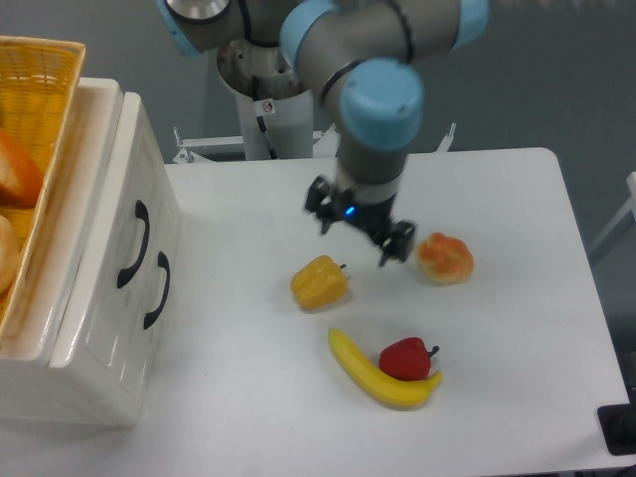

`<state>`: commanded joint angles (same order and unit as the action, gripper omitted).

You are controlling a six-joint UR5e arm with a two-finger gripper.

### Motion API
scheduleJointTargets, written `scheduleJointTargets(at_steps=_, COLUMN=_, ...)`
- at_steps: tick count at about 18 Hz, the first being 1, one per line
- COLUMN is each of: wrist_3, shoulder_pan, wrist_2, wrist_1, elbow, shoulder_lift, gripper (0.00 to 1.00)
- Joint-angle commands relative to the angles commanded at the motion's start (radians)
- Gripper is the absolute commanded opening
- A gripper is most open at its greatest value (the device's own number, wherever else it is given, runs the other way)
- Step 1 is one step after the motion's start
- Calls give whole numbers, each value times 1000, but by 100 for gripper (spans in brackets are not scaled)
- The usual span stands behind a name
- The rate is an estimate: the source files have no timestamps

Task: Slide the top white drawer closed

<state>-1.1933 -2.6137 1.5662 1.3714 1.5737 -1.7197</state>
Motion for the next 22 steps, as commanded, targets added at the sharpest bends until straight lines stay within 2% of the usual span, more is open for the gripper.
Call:
scheduleJointTargets(at_steps=2, wrist_3=-8, shoulder_pan=-37, wrist_2=11, wrist_1=24, elbow=18, shoulder_lift=31, gripper=100)
scheduleJointTargets(at_steps=3, wrist_3=-37, shoulder_pan=-54, wrist_2=50, wrist_1=46, elbow=25, shoulder_lift=46, gripper=100)
scheduleJointTargets(at_steps=6, wrist_3=-205, shoulder_pan=-103, wrist_2=89, wrist_1=63, elbow=25, shoulder_lift=66, gripper=100)
scheduleJointTargets(at_steps=9, wrist_3=-294, shoulder_pan=-158, wrist_2=83, wrist_1=86, elbow=25, shoulder_lift=92, gripper=100)
scheduleJointTargets(at_steps=12, wrist_3=-396, shoulder_pan=-207, wrist_2=69, wrist_1=135, elbow=25, shoulder_lift=115, gripper=100)
scheduleJointTargets(at_steps=18, wrist_3=-545, shoulder_pan=-313, wrist_2=15, wrist_1=143, elbow=40, shoulder_lift=152, gripper=100)
scheduleJointTargets(at_steps=22, wrist_3=-609, shoulder_pan=-390, wrist_2=-55, wrist_1=170, elbow=42, shoulder_lift=166, gripper=100)
